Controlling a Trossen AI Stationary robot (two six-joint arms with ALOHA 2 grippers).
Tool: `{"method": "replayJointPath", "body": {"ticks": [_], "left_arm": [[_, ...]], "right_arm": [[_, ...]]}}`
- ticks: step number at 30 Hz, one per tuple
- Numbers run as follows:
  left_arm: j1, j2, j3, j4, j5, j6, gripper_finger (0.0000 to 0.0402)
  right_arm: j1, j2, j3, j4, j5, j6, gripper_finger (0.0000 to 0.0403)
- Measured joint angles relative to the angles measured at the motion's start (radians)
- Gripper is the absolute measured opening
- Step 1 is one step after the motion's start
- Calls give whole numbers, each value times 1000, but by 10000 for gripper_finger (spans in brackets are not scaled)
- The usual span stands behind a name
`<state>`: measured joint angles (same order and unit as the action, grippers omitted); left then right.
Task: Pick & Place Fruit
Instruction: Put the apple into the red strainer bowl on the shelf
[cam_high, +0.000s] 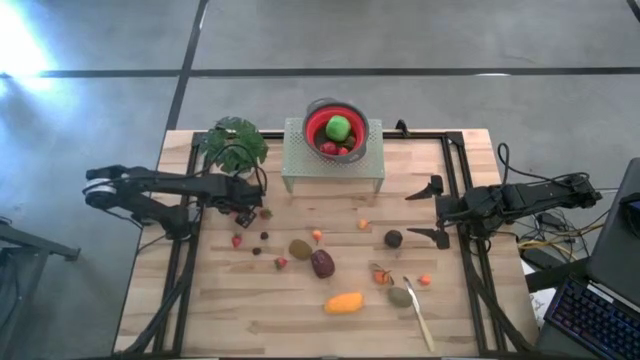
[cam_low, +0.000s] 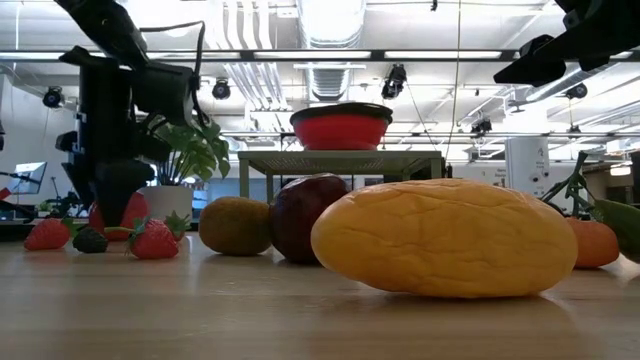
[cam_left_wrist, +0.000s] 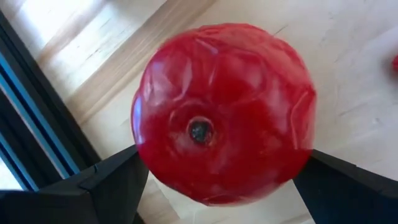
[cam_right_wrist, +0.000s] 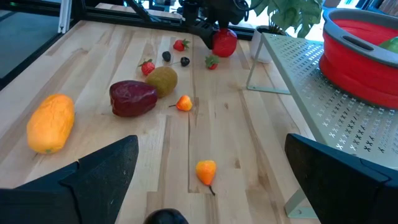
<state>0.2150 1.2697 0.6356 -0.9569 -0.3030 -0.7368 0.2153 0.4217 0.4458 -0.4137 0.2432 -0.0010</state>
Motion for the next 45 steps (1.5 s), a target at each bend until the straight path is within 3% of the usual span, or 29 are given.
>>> {"method": "replayJointPath", "body": {"ticks": [10,16,24,31,45], "left_arm": [[-1,0,0,-11,61,66,372],[-2,0,2,-18,157,103,372],[-2,-1,25,-168,171,99,396],[-1,-3,44,-181,191,111,399],[-1,-2,194,-350,234,134,399]], "right_arm": [[0,0,0,0,0,0,400],[0,0,0,0,0,0,400],[0,0,0,0,0,0,400],[0,0,0,0,0,0,400],[0,0,0,0,0,0,400]]}}
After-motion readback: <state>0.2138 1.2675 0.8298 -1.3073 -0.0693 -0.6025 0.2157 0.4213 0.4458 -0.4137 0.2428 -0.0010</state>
